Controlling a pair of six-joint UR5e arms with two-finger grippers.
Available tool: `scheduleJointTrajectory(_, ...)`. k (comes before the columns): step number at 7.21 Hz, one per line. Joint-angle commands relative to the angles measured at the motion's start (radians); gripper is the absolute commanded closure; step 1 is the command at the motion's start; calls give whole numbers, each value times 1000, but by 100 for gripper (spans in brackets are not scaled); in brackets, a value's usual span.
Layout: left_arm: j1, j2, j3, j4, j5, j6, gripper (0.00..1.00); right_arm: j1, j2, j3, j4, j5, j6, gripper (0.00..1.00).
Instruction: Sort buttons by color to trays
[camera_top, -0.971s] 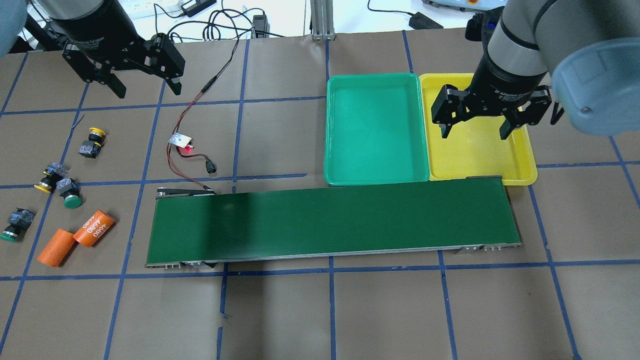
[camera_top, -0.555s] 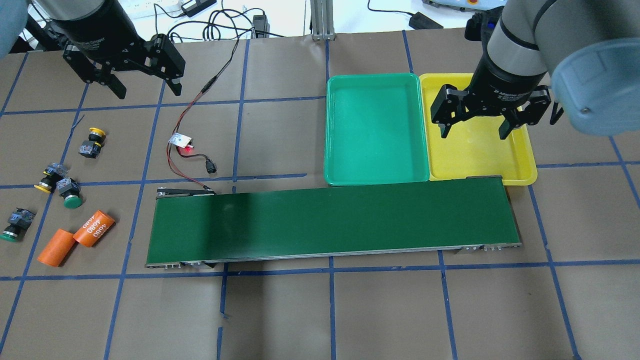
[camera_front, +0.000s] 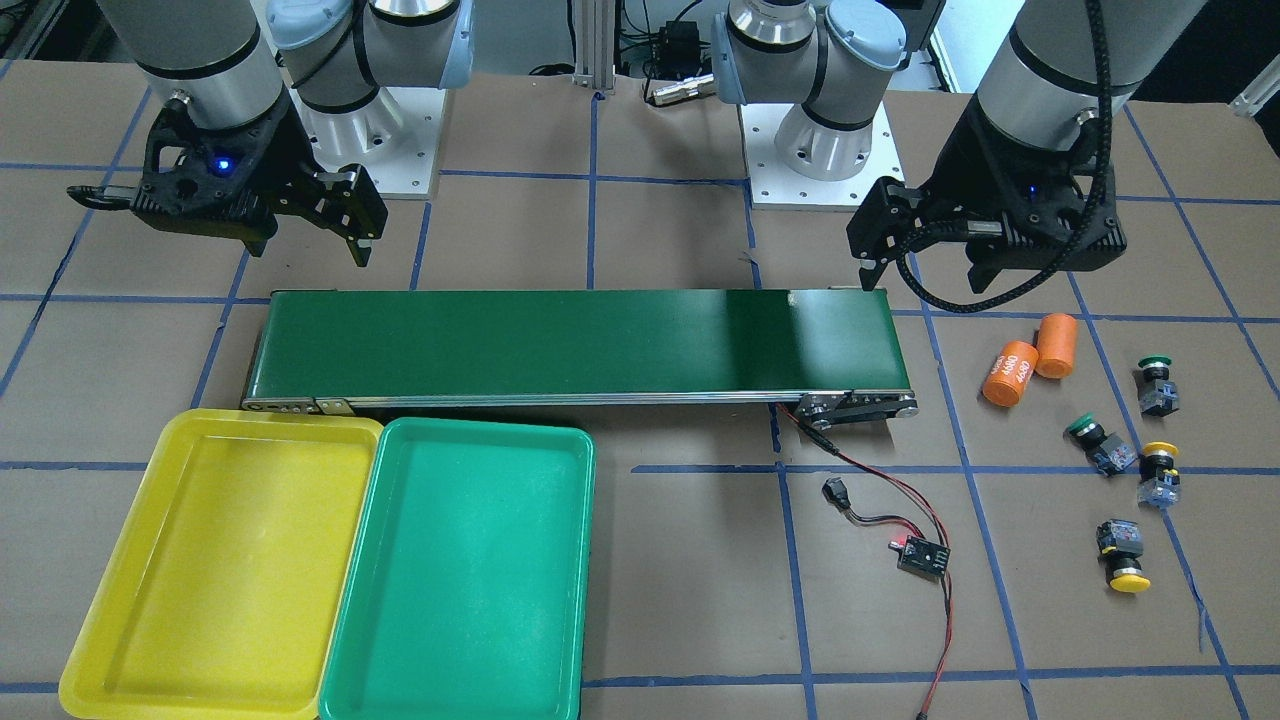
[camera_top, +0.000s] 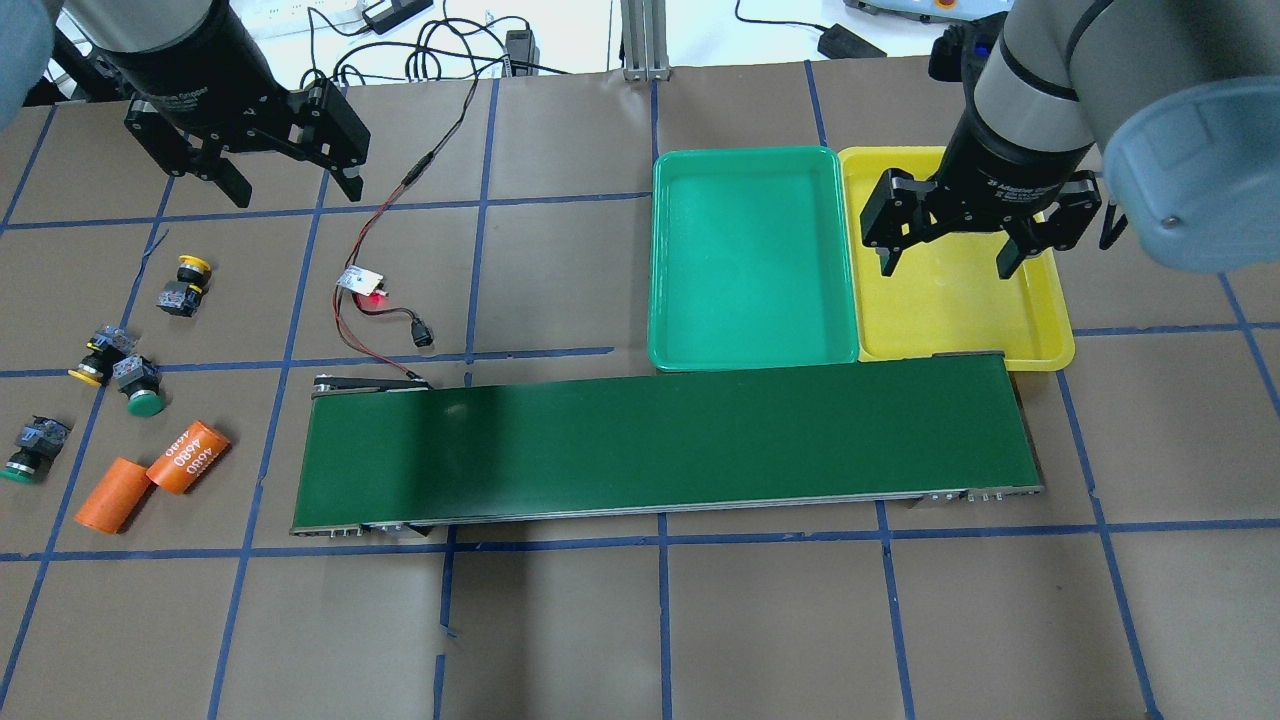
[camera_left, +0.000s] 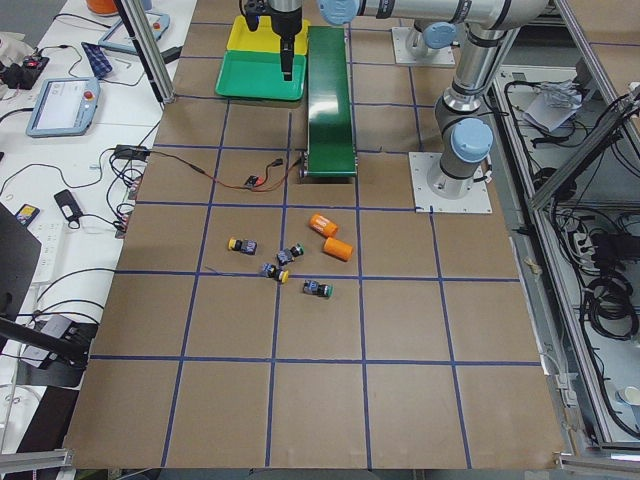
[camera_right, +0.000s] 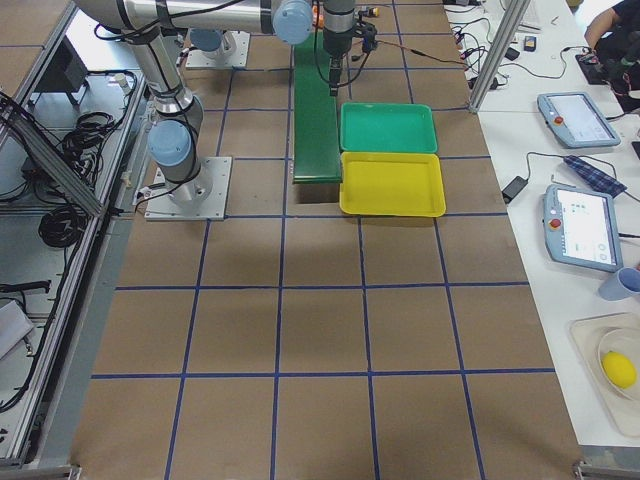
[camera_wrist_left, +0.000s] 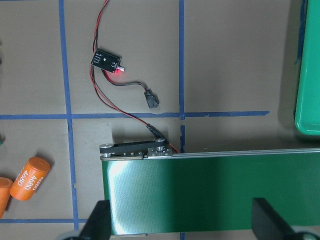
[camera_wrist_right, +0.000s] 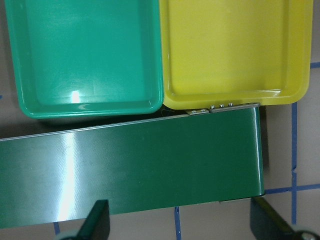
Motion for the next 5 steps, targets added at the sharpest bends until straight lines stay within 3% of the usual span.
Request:
scheduleJointTrajectory(1,-1,1,-1,-3,2,1,0,1,-2,0,0,1,1,0)
scheduleJointTrajectory(2,1,5,-4,-9,10,1,0,1,0,0,0,1,1,0)
scheduleJointTrajectory(3,47,3,-65,-22,7,138,0,1,-3,0,-2,1,1,0)
scheduleJointTrajectory(5,296,3,-237,105,5,495,0,2,-2,0,1,0,1,0)
